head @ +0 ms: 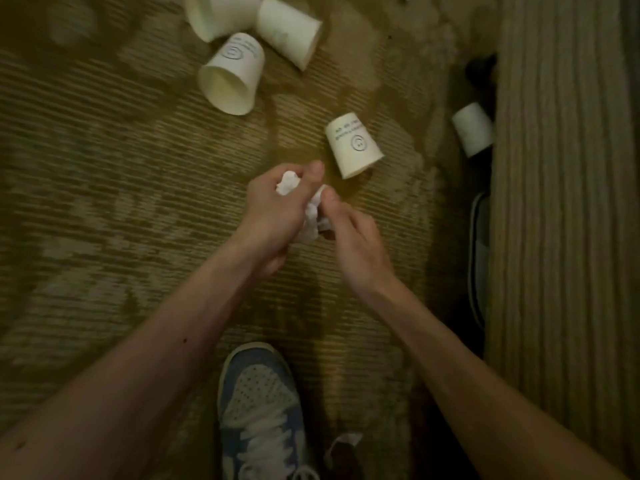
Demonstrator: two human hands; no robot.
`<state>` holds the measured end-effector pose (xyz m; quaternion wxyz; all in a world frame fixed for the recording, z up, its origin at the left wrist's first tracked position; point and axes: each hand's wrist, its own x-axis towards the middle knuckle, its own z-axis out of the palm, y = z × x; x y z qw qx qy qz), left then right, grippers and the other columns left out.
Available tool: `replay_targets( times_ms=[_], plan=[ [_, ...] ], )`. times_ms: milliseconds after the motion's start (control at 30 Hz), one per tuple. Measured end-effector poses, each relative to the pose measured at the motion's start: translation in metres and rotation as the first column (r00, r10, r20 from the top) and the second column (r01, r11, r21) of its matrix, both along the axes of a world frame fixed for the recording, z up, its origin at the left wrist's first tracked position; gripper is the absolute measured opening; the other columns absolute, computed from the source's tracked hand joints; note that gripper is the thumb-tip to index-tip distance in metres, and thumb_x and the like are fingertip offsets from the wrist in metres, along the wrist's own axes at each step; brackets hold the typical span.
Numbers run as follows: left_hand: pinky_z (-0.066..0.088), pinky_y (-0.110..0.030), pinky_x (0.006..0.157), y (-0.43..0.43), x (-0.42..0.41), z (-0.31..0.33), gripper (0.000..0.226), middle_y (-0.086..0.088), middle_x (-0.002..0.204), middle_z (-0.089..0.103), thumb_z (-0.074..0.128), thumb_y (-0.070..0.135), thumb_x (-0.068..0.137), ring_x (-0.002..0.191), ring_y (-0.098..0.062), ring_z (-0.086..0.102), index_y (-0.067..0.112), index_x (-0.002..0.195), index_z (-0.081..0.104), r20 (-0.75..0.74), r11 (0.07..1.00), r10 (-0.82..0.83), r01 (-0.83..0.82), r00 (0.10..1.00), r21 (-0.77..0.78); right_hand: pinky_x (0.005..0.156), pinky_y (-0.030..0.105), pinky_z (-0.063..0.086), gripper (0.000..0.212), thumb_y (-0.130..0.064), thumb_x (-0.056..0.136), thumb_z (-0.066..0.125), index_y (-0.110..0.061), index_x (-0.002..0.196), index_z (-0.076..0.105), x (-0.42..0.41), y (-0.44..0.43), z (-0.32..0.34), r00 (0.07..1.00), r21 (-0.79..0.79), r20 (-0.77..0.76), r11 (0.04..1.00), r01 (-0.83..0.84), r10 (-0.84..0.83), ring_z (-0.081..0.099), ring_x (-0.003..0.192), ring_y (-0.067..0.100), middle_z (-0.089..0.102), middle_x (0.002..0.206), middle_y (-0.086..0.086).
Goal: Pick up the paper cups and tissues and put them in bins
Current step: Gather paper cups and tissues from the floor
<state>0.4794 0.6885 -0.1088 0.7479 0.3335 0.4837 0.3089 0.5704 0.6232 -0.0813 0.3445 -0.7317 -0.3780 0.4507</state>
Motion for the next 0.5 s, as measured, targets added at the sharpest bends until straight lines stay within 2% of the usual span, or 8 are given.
replay_targets(
  times_ms=[100,200,300,367,433,500],
  plan=[
    [0.058,-0.030,0.066,-0.008,0.011,-0.009,0.017,0.003,0.076,0.074,0.069,0.036,0.089,0.074,-0.010,0.071,0.020,0.083,0.071,-0.126,0.992,-0.110,0.116,0.986,0.046,0.090,0.019,0.049,0.040,-0.057,0.094,0.036,-0.039,0.101,0.070,0.014,-0.017,-0.001,0.999,-0.035,-0.018,0.999,-0.036,0.036,0.065,0.104,-0.001,0.073,0.107,-0.012],
    [0.059,-0.037,0.075,-0.012,0.015,-0.022,0.018,0.006,0.073,0.073,0.071,0.039,0.086,0.074,-0.013,0.071,0.025,0.076,0.072,-0.251,0.975,-0.172,0.201,0.953,0.095,0.090,0.023,0.052,0.040,-0.054,0.097,0.036,-0.035,0.102,0.071,0.026,-0.024,-0.008,0.998,-0.102,-0.059,0.994,-0.033,0.027,0.067,0.101,0.002,0.074,0.104,-0.010],
    [0.056,-0.035,0.071,-0.009,0.018,-0.028,0.022,0.007,0.071,0.072,0.071,0.042,0.085,0.070,-0.012,0.068,0.023,0.075,0.072,-0.387,0.952,-0.190,0.266,0.902,0.153,0.083,0.030,0.052,0.040,-0.048,0.101,0.037,-0.029,0.101,0.072,0.046,-0.012,-0.015,0.996,-0.136,0.003,0.986,0.091,-0.092,0.069,0.092,0.008,0.075,0.097,-0.004],
    [0.056,-0.035,0.072,-0.003,0.020,-0.027,0.024,0.006,0.073,0.072,0.070,0.043,0.085,0.072,-0.011,0.069,0.021,0.079,0.073,-0.412,0.946,-0.186,0.276,0.892,0.170,0.082,0.026,0.049,0.038,-0.049,0.100,0.040,-0.027,0.118,0.065,0.070,0.010,-0.021,0.968,-0.124,0.187,0.974,0.190,-0.166,0.062,0.101,0.007,0.067,0.117,-0.002],
    [0.057,-0.034,0.072,0.005,0.023,-0.024,0.024,0.007,0.074,0.073,0.069,0.044,0.086,0.074,-0.010,0.069,0.021,0.080,0.073,-0.397,0.940,-0.181,0.277,0.900,0.199,0.085,0.022,0.046,0.042,-0.047,0.099,0.044,-0.027,0.135,0.052,0.101,0.036,-0.025,0.904,-0.087,0.340,0.948,0.306,-0.260,0.051,0.114,0.008,0.050,0.140,0.000],
    [0.056,-0.032,0.069,0.012,0.030,-0.019,0.024,0.008,0.074,0.073,0.069,0.044,0.086,0.074,-0.007,0.069,0.022,0.079,0.074,-0.360,0.939,-0.177,0.267,0.916,0.219,0.102,0.037,0.045,0.046,-0.041,0.099,0.046,-0.028,0.143,0.044,0.133,0.060,-0.031,0.822,-0.072,0.398,0.879,0.472,-0.408,0.043,0.129,0.017,0.032,0.153,0.002]
  ],
)
